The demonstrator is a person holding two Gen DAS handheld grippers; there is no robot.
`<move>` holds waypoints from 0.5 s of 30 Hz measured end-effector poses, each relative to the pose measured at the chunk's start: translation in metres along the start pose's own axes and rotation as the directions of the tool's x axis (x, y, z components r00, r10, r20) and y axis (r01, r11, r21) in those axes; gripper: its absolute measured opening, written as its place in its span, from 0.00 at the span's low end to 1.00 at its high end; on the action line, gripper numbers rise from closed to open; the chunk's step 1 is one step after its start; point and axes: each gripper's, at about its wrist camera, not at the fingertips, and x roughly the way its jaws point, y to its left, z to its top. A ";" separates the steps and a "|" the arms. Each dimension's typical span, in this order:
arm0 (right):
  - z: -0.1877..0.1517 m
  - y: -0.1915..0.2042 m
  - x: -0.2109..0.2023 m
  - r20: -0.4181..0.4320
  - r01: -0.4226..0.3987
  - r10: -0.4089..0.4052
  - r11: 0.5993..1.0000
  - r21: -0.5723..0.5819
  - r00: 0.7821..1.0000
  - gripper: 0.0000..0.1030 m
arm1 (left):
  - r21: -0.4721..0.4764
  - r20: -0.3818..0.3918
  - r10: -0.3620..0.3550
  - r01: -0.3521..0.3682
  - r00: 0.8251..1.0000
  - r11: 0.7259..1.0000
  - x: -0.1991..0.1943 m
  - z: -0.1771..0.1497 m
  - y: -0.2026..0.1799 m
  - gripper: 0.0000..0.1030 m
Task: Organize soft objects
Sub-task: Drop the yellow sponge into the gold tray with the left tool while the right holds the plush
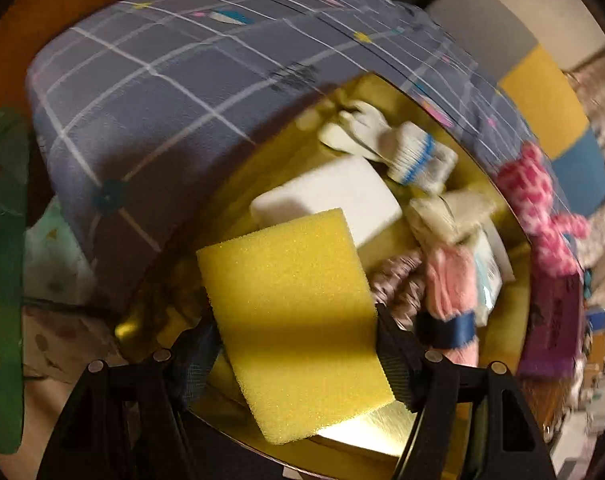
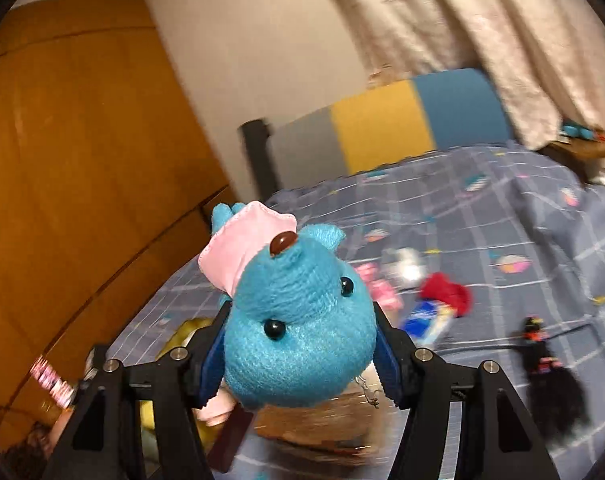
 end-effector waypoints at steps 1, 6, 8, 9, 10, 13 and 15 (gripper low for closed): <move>-0.003 0.011 0.005 -0.013 -0.024 0.024 1.000 -0.015 1.000 0.62 | -0.025 0.009 0.001 -0.001 1.000 1.000 0.000 0.002 0.003 0.72; -0.026 0.064 0.033 -0.102 -0.130 0.122 0.988 -0.081 0.987 0.62 | -0.069 0.008 0.010 -0.009 1.000 0.998 0.001 0.007 0.006 0.76; -0.036 0.080 0.044 -0.135 -0.151 0.137 0.983 -0.107 0.981 0.62 | -0.058 0.006 -0.013 0.014 1.000 0.998 0.000 0.005 0.006 0.76; -0.041 0.089 0.051 -0.156 -0.168 0.150 0.979 -0.114 0.976 0.62 | -0.056 0.011 -0.019 0.020 1.000 0.998 -0.002 0.003 0.006 0.76; -0.047 0.097 0.058 -0.181 -0.186 0.164 0.976 -0.115 0.970 0.62 | -0.054 0.017 -0.034 0.035 0.999 0.998 -0.005 0.002 0.008 0.77; -0.061 0.110 0.073 -0.233 -0.205 0.175 0.972 -0.115 0.957 0.62 | -0.073 0.015 -0.096 0.097 0.995 0.993 -0.013 0.001 0.013 0.77; -0.073 0.119 0.086 -0.277 -0.213 0.173 0.969 -0.121 0.945 0.62 | -0.088 0.022 -0.145 0.146 0.989 0.985 -0.020 0.000 0.017 0.76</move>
